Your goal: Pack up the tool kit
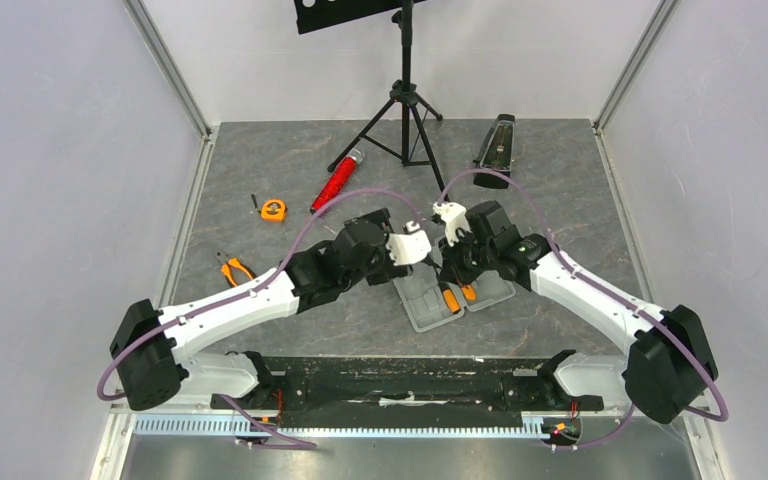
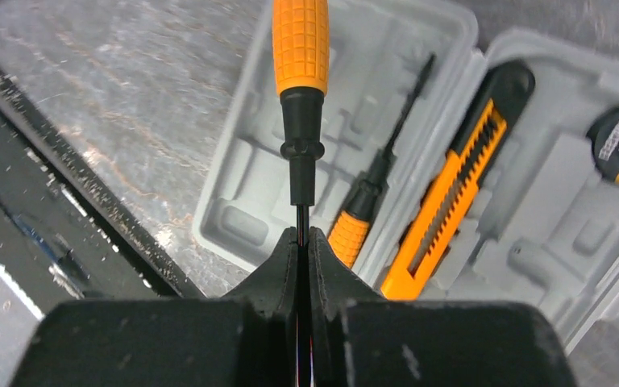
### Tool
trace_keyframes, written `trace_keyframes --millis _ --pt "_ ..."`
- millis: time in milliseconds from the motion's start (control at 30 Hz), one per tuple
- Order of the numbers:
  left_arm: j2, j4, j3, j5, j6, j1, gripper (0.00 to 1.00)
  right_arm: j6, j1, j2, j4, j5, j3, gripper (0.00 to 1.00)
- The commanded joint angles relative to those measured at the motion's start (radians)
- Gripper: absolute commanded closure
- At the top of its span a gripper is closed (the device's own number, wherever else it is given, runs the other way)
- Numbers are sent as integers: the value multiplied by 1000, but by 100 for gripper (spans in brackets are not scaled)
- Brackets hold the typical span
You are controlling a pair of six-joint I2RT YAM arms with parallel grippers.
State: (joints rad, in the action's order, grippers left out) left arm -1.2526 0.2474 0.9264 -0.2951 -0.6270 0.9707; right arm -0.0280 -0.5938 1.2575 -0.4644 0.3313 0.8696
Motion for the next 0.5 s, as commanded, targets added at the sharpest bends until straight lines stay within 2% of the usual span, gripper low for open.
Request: trace_keyframes --millis 0,100,233,333,467 --pt "-1 -94 8 -138 431 -28 3 202 -6 -13 138 -135 -84 100" --pt "-6 -59 28 -116 682 -82 0 271 -9 -14 222 -146 -133 100" --pt "-20 30 58 -18 1016 -220 0 303 -11 11 260 -181 -151 100" --pt "-21 43 45 69 1144 -298 1 325 -14 27 296 -177 -166 100" --pt "-21 11 15 95 1208 -311 3 346 -17 65 302 -170 -170 100"
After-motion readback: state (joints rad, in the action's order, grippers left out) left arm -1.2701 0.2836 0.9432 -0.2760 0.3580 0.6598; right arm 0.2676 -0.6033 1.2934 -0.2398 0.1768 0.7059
